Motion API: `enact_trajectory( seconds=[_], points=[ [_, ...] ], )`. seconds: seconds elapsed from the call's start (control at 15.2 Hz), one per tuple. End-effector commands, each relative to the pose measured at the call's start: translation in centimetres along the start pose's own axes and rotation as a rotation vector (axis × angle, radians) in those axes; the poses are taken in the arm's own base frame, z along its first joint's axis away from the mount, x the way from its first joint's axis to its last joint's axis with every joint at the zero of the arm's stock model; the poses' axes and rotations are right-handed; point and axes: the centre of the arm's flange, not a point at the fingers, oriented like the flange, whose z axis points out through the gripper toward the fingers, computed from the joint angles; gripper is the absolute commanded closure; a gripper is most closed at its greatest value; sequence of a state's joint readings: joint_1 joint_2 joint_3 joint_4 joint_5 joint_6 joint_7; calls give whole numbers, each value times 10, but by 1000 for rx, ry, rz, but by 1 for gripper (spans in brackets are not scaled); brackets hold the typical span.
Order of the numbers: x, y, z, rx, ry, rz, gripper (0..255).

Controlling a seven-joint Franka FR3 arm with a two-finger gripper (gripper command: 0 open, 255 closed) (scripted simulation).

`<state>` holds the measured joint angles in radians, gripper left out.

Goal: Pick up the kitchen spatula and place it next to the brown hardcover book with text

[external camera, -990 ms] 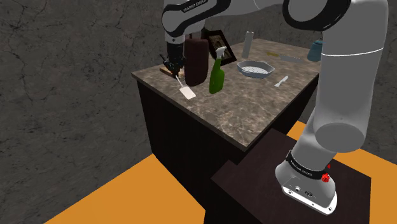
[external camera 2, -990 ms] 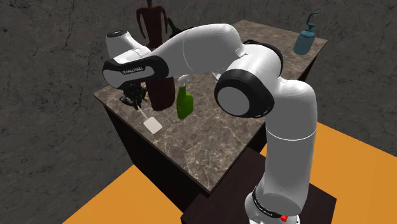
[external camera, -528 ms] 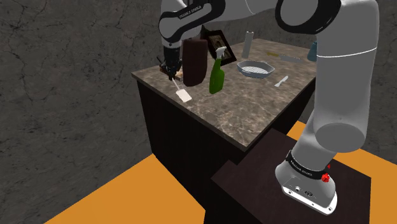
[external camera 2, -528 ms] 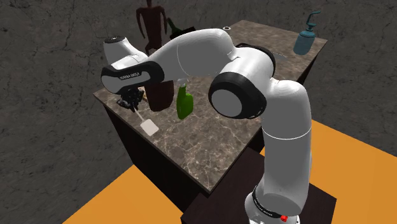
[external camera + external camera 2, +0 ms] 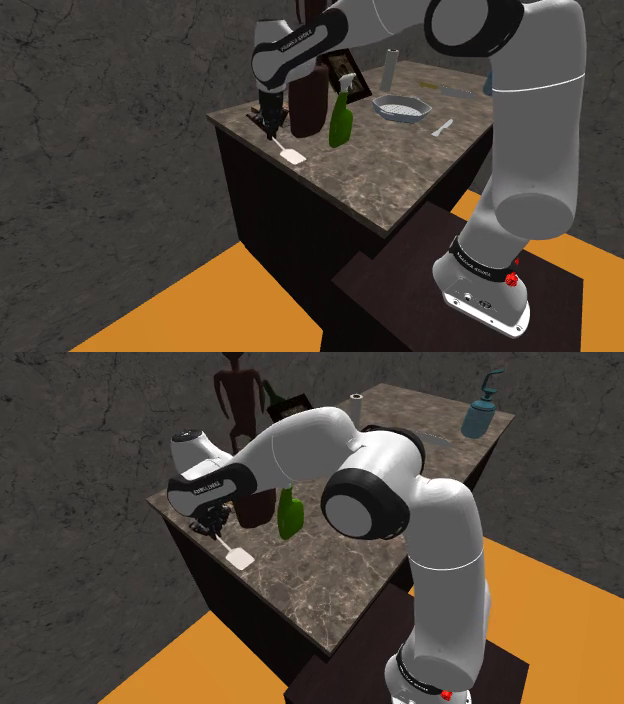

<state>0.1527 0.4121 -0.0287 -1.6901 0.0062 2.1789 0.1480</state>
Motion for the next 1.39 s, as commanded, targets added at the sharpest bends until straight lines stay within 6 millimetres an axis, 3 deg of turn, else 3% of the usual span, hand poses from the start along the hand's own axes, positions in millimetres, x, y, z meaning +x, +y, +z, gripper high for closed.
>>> enact_trajectory(
  seconds=[0.0, 0.46, 0.53, 0.86, 1.12, 1.32],
  points=[
    [0, 9, 16, -5, -10, 9, 255],
    [0, 9, 16, -5, -11, 9, 255],
    [0, 9, 14, -5, -10, 9, 0],
    [0, 9, 16, -5, -10, 9, 0],
    [0, 8, -34, -5, -10, 9, 0],
    [0, 8, -34, -5, -10, 9, 0]
  ],
)
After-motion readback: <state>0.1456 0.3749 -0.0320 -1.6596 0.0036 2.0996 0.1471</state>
